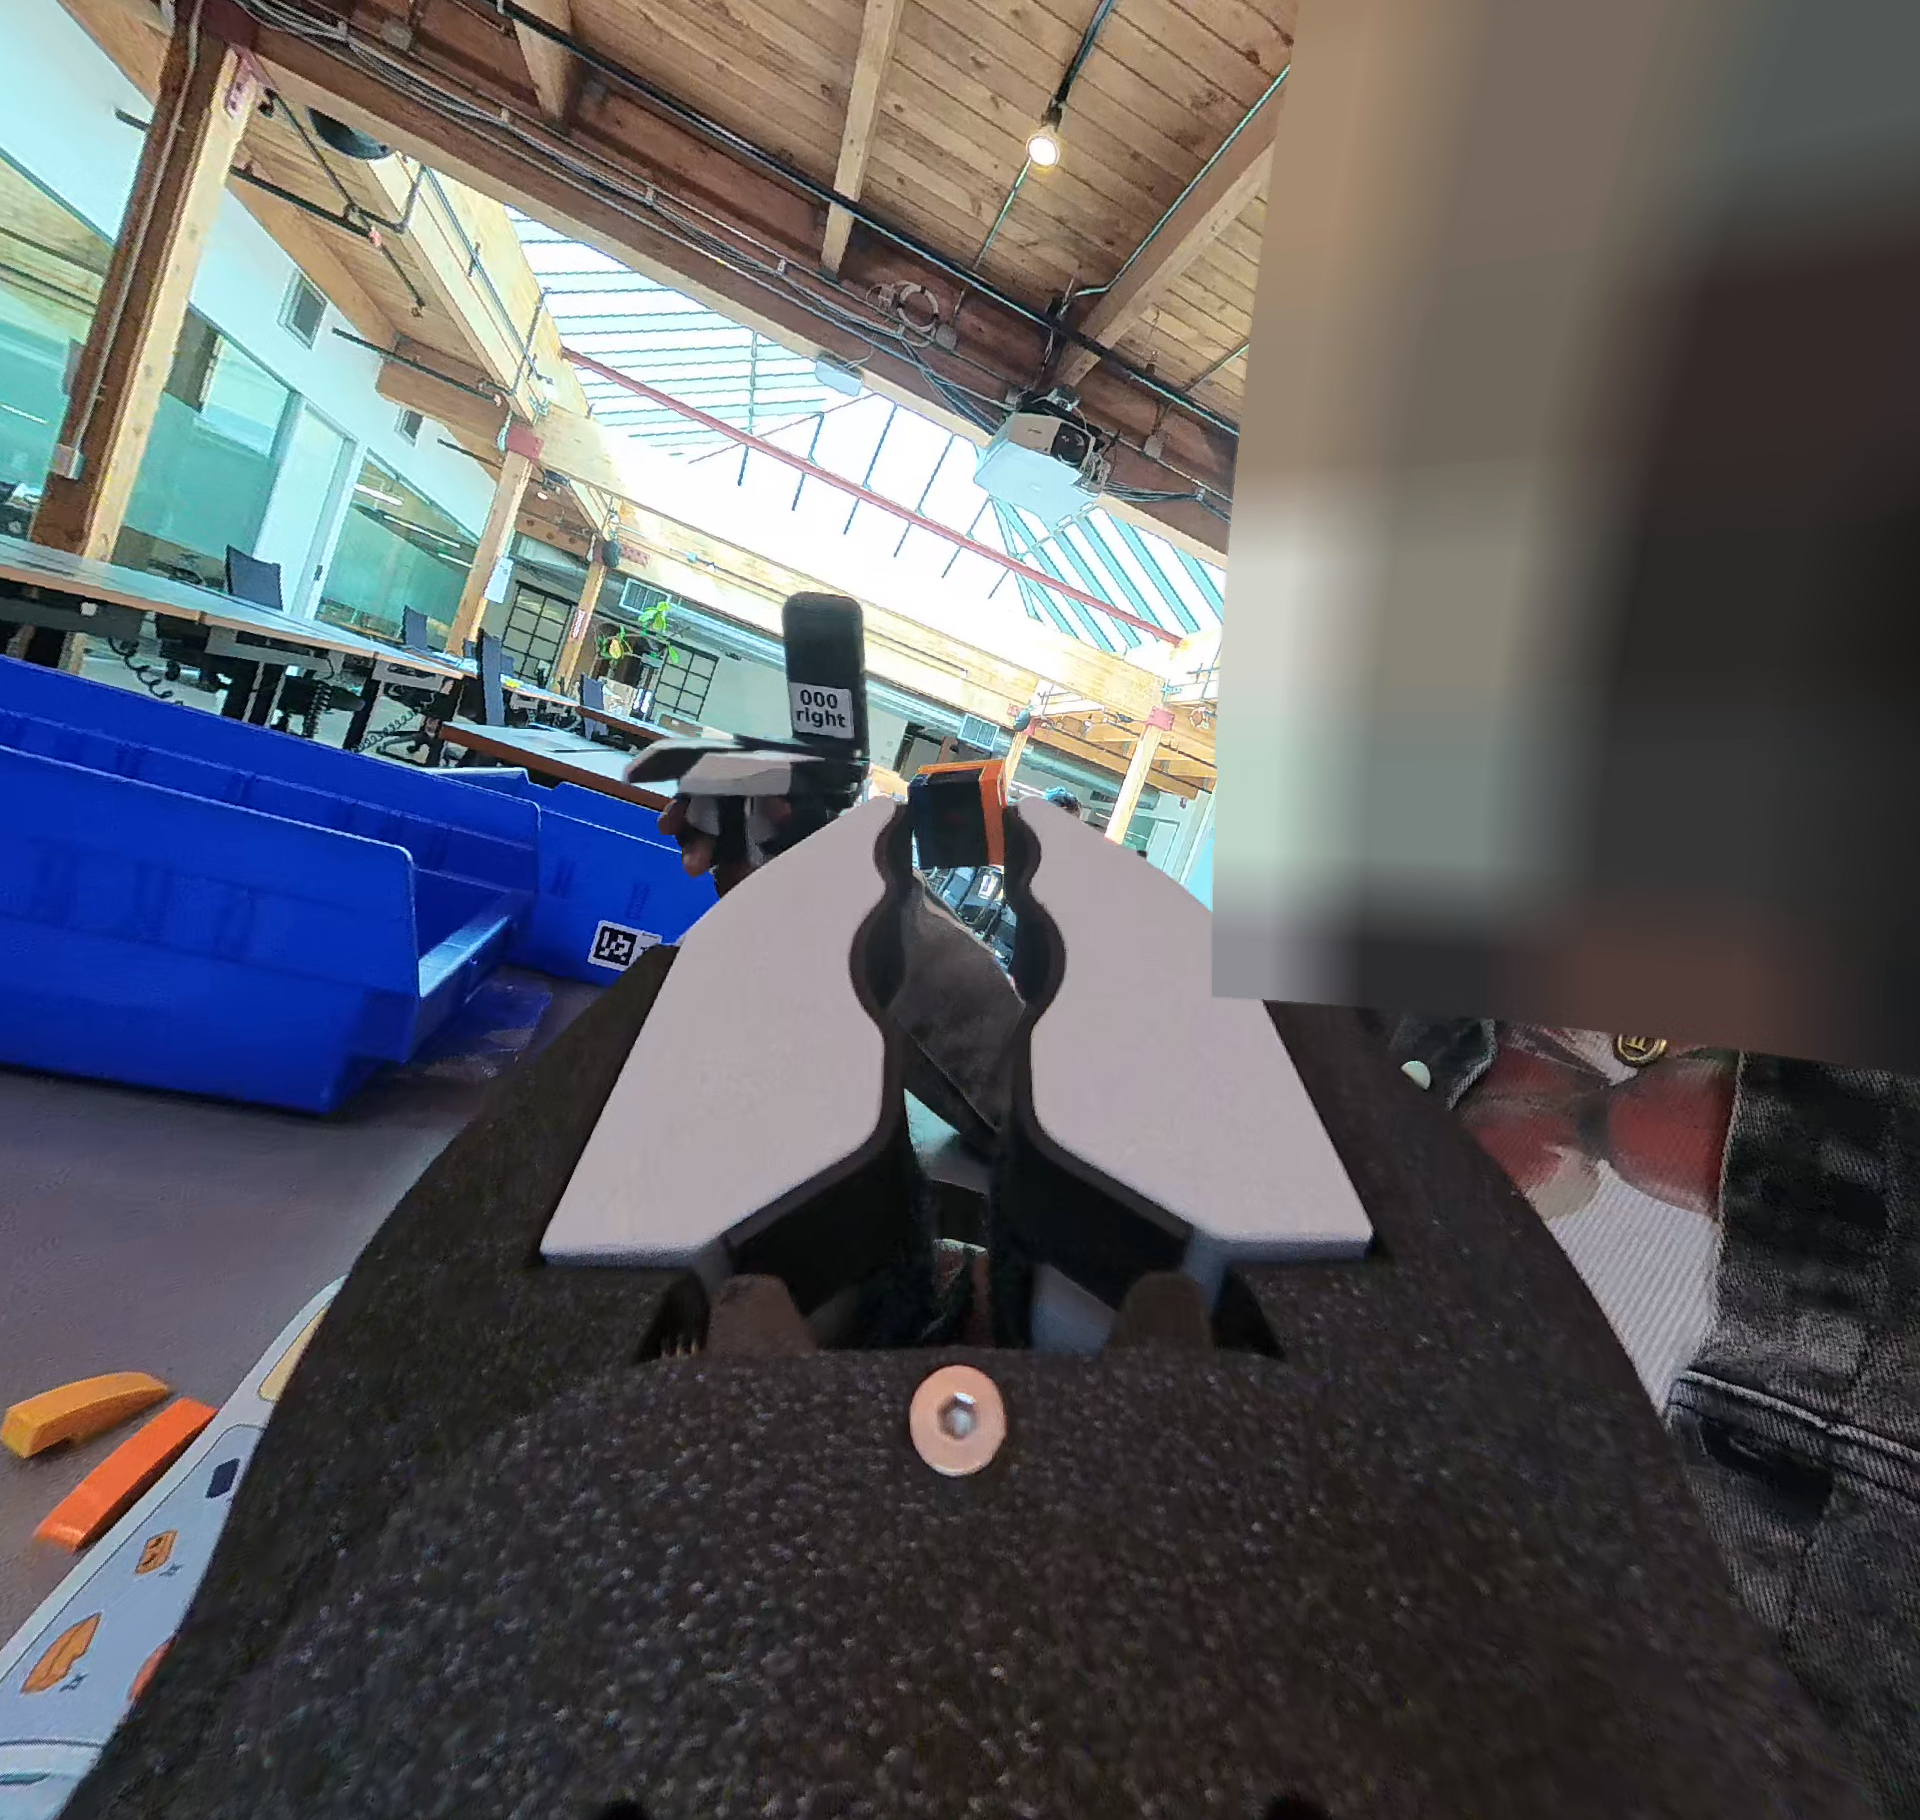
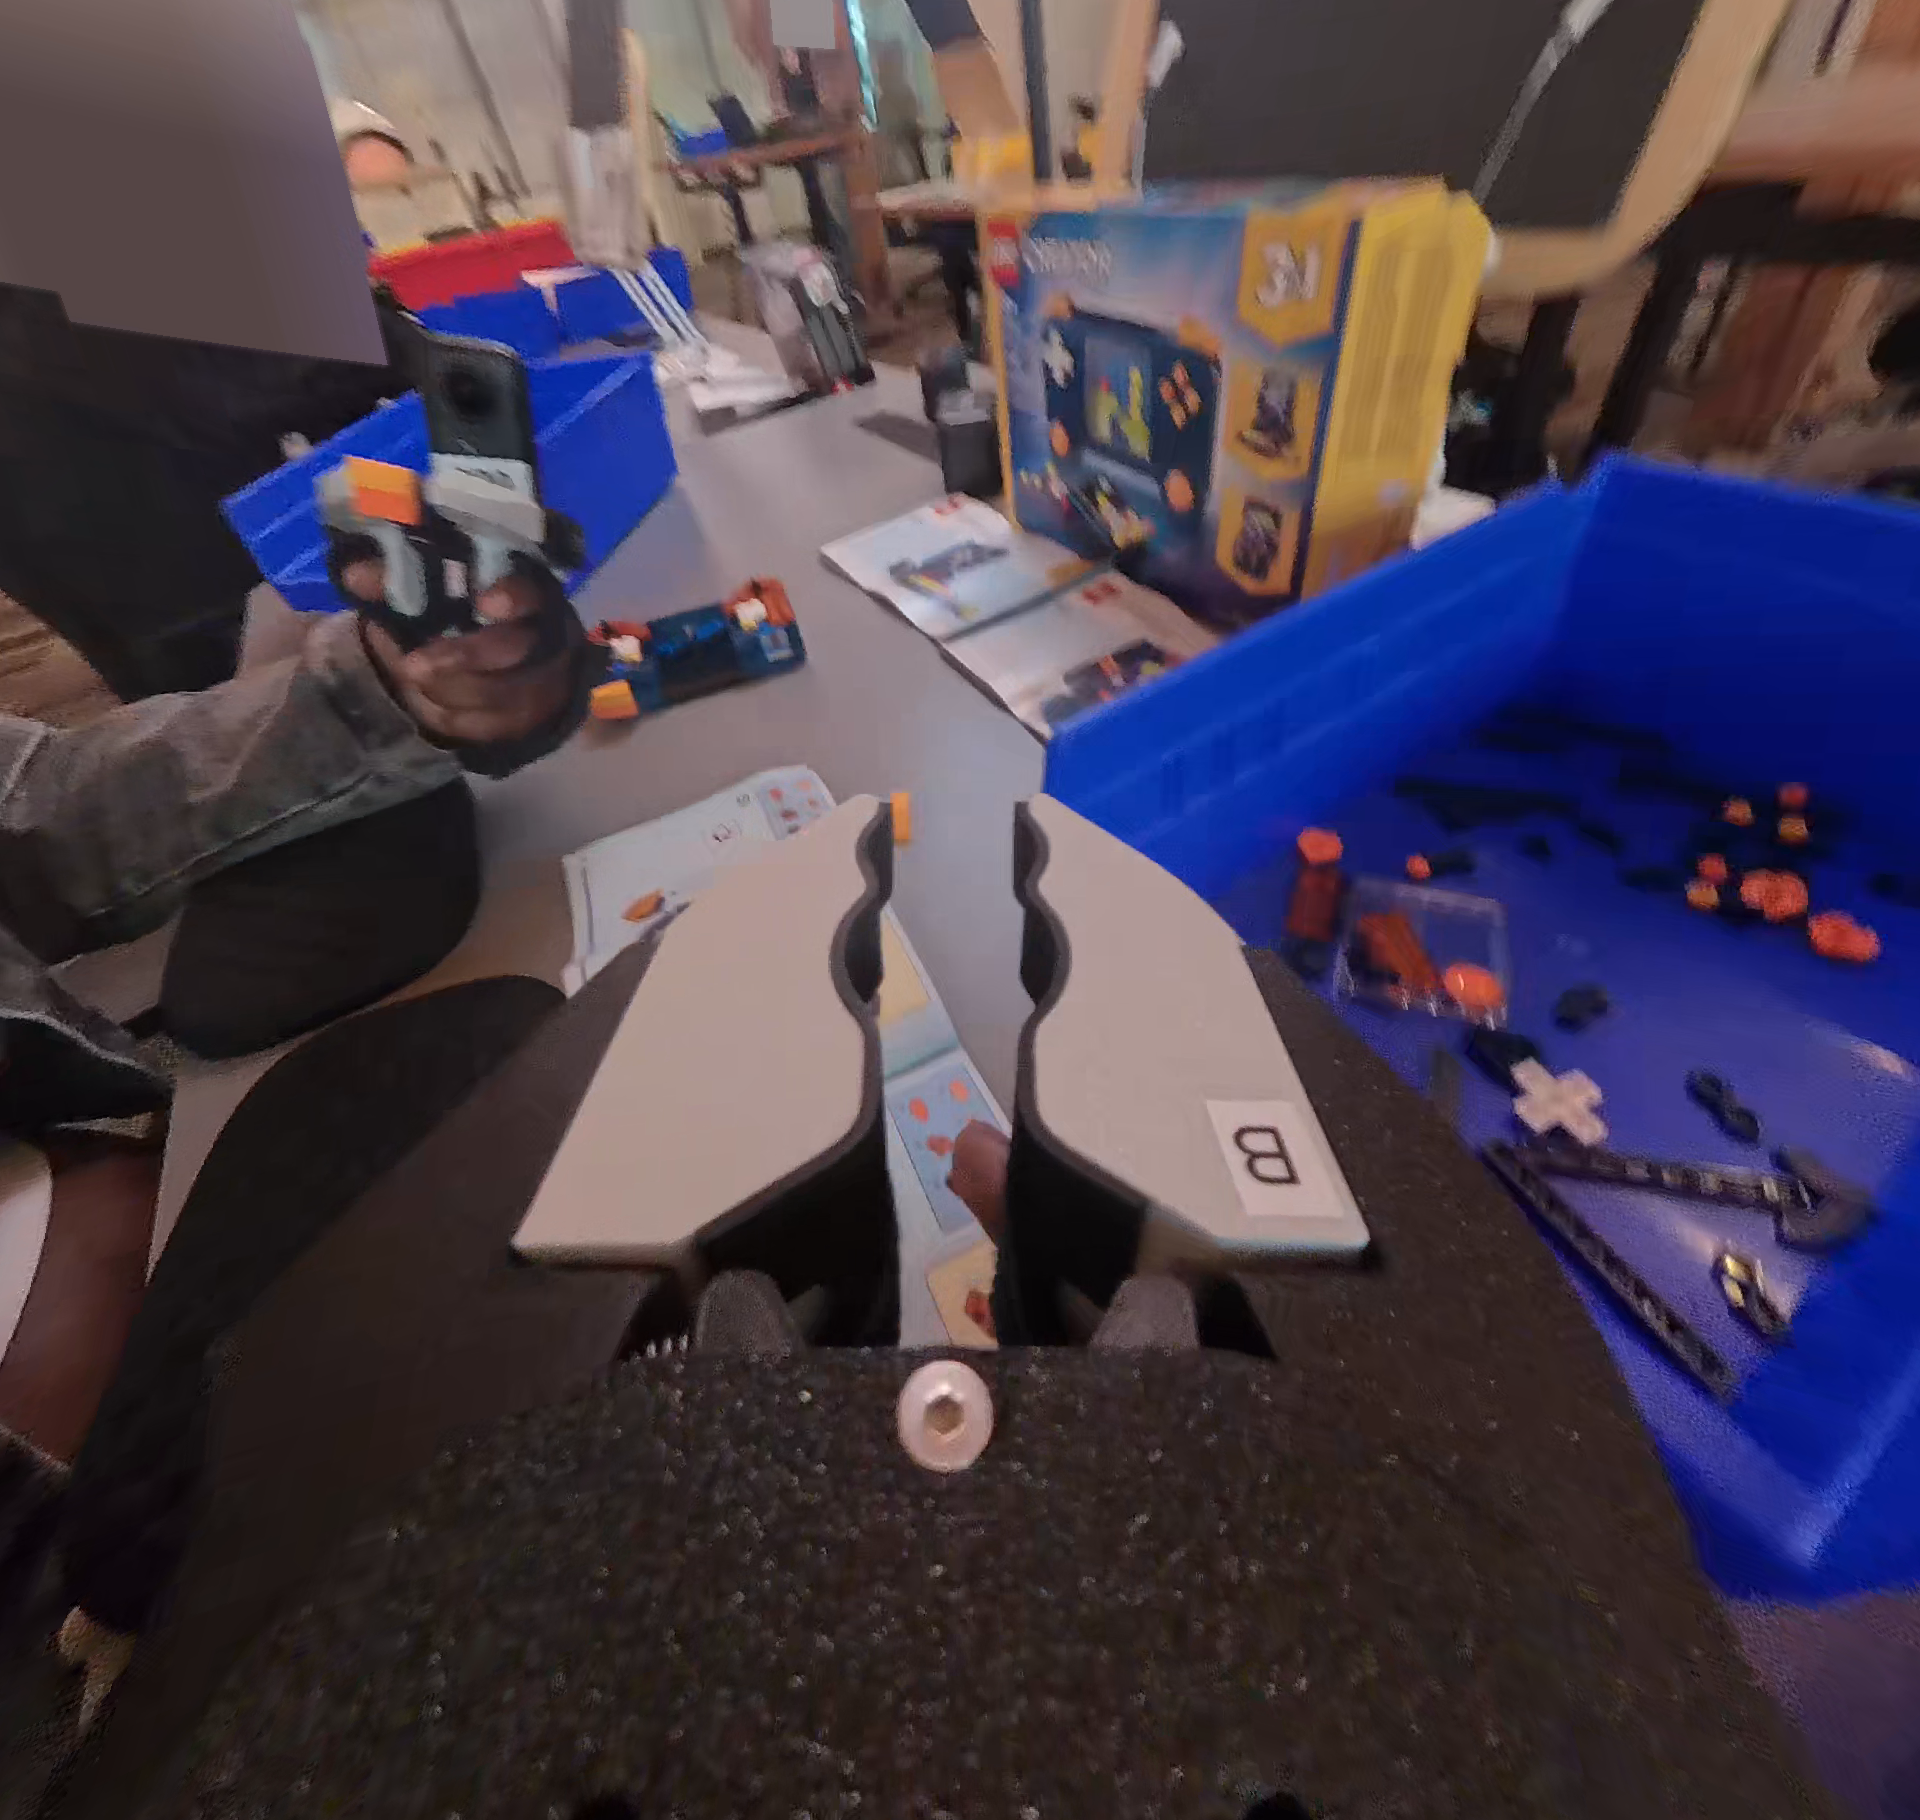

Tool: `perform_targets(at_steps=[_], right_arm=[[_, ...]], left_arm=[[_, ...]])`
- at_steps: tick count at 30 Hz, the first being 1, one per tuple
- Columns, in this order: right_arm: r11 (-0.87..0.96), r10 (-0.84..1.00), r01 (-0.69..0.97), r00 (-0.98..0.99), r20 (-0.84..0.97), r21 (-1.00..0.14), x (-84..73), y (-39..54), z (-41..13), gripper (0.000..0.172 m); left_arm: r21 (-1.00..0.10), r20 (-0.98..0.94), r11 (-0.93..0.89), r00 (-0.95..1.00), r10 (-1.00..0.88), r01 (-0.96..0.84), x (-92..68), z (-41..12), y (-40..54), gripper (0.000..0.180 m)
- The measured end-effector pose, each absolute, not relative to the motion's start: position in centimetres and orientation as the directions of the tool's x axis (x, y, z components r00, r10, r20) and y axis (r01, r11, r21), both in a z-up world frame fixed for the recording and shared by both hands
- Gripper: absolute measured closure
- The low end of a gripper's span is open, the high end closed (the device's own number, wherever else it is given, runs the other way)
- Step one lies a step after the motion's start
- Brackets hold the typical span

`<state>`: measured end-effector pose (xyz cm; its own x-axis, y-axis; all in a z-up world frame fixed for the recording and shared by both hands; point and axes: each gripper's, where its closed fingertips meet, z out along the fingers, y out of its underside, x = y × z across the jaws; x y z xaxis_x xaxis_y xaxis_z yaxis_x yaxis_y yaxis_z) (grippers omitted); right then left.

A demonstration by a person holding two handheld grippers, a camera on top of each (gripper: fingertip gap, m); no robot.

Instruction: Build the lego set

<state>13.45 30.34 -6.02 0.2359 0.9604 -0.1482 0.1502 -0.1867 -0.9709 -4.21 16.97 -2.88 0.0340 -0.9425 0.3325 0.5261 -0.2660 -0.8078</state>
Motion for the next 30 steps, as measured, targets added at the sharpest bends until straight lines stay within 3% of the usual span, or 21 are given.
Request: perform_targets(at_steps=[5, 7, 8, 10, 15, 18, 23, 30], right_arm=[[-0.380, 0.907, 0.445, 0.351, -0.232, -0.811, 14.5, 30.9, -12.5, 0.129], [-0.364, 0.927, 0.571, 0.303, -0.223, -0.736, 14.4, 29.6, -14.6, 0.170], [-0.308, 0.950, 0.603, 0.230, -0.209, -0.736, 13.6, 28.5, -14.7, 0.172], [-0.205, 0.978, 0.609, 0.102, -0.180, -0.767, 11.1, 26.4, -14.0, 0.172], [-0.164, 0.985, 0.600, 0.051, -0.167, -0.783, 3.1, 24.2, -14.1, 0.161], [-0.121, 0.993, 0.625, 0.090, -0.083, -0.771, -0.6, 25.2, -15.3, 0.171], [-0.053, 0.996, 0.759, 0.091, 0.025, -0.649, -3.3, 27.6, -17.7, 0.170], [-0.184, 0.983, 0.840, 0.160, -0.091, -0.510, -3.5, 27.5, -20.3, 0.161]], left_arm=[[-0.810, 0.347, -0.263, 0.067, -0.935, 0.525, -4.5, -3.1, 17.5, 0.165], [-0.792, 0.357, -0.256, 0.081, -0.931, 0.554, -5.1, -2.8, 17.9, 0.164], [-0.782, 0.363, -0.250, 0.092, -0.927, 0.571, -5.5, -2.7, 18.2, 0.164], [-0.759, 0.382, -0.242, 0.112, -0.917, 0.604, -6.4, -2.5, 18.7, 0.164], [-0.704, 0.407, -0.223, 0.126, -0.905, 0.674, -8.0, -1.9, 19.3, 0.165], [-0.687, 0.415, -0.229, 0.114, -0.903, 0.689, -8.3, -1.8, 19.3, 0.165], [-0.676, 0.419, -0.238, 0.099, -0.902, 0.698, -8.5, -1.7, 19.2, 0.165], [-0.693, 0.397, -0.227, 0.100, -0.912, 0.684, -8.2, -1.4, 18.8, 0.165]])
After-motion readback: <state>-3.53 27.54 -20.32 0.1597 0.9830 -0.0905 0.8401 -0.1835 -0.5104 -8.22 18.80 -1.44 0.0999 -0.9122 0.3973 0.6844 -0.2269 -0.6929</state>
